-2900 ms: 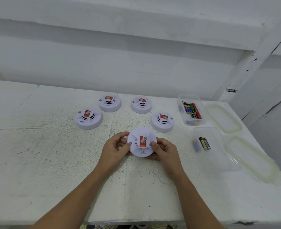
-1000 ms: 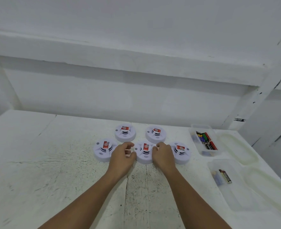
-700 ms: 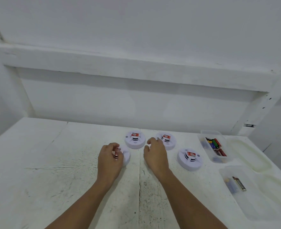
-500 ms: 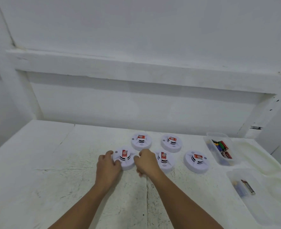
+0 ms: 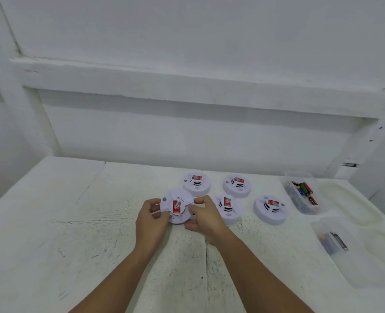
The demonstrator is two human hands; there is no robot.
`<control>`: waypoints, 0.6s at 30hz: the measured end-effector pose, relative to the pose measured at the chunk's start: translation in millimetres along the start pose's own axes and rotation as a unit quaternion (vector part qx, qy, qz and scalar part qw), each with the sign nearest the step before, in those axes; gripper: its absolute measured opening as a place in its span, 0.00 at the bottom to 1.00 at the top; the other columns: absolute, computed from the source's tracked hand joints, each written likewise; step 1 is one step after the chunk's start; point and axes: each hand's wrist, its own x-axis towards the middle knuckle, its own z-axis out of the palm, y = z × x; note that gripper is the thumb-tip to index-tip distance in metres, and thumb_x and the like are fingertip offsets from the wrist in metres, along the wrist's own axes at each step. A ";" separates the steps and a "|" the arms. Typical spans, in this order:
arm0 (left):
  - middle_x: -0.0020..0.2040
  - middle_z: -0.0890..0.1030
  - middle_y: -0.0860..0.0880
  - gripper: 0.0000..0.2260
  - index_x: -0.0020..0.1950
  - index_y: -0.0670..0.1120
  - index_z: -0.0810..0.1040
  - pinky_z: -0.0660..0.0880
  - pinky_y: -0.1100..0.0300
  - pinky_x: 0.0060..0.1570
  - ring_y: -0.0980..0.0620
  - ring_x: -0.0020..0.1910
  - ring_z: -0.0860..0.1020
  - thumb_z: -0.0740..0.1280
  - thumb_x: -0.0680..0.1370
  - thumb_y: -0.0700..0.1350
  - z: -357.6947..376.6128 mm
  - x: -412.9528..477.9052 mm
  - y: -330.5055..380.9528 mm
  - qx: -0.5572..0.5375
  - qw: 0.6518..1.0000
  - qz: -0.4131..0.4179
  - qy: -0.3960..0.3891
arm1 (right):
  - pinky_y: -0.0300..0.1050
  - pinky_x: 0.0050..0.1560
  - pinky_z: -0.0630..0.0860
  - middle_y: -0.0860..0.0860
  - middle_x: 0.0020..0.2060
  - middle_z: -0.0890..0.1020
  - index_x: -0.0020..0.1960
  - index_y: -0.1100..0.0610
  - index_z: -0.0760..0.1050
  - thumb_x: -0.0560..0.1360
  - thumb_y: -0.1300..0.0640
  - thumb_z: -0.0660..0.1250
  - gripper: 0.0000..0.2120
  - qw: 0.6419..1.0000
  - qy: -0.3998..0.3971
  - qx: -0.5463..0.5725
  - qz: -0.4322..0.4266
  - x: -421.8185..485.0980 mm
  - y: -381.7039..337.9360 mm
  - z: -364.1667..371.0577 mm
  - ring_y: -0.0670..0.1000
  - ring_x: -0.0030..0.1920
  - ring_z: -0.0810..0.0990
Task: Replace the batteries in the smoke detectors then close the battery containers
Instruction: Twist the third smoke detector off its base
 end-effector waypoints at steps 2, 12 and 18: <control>0.48 0.79 0.53 0.06 0.52 0.48 0.75 0.73 0.64 0.40 0.57 0.47 0.78 0.67 0.76 0.44 2.2 -9.0 3.6 -0.035 0.999 -0.011 0.009 | 0.52 0.47 0.82 0.58 0.55 0.79 0.54 0.56 0.69 0.77 0.54 0.65 0.09 1.000 0.021 0.016 -0.009 -9.3 2.8 -8.2 0.58 0.52 0.82; 0.42 0.83 0.52 0.07 0.50 0.51 0.81 0.77 0.61 0.41 0.59 0.39 0.81 0.71 0.73 0.49 30.0 -61.7 9.6 -0.111 0.986 -0.018 -0.120 | 0.49 0.43 0.82 0.60 0.48 0.78 0.44 0.59 0.70 0.77 0.55 0.65 0.09 0.993 0.084 -0.002 -0.078 -71.6 21.6 -75.2 0.59 0.50 0.82; 0.46 0.85 0.49 0.13 0.51 0.44 0.82 0.77 0.66 0.45 0.54 0.47 0.83 0.76 0.68 0.36 53.5 -76.6 9.7 -0.119 0.958 -0.019 -0.262 | 0.48 0.45 0.77 0.59 0.44 0.77 0.38 0.58 0.72 0.69 0.58 0.66 0.04 0.983 0.086 -0.105 -0.122 -94.2 31.2 -133.0 0.51 0.44 0.76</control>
